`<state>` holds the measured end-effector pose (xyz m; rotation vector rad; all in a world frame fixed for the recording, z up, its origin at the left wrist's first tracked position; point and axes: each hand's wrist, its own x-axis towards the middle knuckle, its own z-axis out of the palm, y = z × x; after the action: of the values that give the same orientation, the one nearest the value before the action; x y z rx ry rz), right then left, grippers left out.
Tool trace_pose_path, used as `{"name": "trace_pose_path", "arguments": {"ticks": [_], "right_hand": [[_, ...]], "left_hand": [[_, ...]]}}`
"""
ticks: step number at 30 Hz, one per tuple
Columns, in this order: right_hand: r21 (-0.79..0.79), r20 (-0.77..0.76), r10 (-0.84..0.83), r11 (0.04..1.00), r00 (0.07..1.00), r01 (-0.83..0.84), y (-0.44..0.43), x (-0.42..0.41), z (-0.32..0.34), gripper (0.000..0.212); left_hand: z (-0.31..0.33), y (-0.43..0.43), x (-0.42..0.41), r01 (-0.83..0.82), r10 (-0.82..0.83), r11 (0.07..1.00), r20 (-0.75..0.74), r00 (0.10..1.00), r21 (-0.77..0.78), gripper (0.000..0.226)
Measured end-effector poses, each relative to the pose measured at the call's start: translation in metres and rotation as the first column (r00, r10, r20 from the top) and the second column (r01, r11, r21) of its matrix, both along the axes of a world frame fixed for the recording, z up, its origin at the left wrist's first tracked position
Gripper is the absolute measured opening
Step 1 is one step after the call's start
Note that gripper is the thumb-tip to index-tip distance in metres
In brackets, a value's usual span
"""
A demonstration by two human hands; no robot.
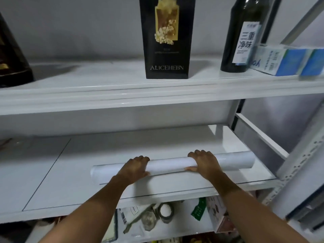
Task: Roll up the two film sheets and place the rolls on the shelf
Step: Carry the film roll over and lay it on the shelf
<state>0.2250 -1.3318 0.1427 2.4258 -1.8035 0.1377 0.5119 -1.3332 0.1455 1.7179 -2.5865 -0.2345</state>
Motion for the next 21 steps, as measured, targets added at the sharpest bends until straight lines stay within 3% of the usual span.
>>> {"name": "trace_pose_path", "arguments": {"ticks": [5, 15, 21], "right_hand": [[0.007, -0.047, -0.018, 1.000, 0.999, 0.019, -0.035, -0.016, -0.035, 0.055], [0.065, 0.074, 0.052, 0.996, 0.996, -0.057, -0.087, -0.024, -0.050, 0.073], [0.050, 0.014, 0.081, 0.995, 0.997, -0.082, -0.102, -0.013, -0.054, 0.076]], "left_hand": [[-0.014, -0.035, -0.017, 0.003, -0.003, 1.000, -0.002, 1.000, 0.014, 0.057], [-0.029, -0.082, -0.029, -0.026, 0.026, 1.000, 0.086, 0.996, -0.004, 0.070], [-0.038, -0.096, -0.018, -0.042, 0.047, 0.998, 0.163, 0.986, -0.036, 0.071]]}}
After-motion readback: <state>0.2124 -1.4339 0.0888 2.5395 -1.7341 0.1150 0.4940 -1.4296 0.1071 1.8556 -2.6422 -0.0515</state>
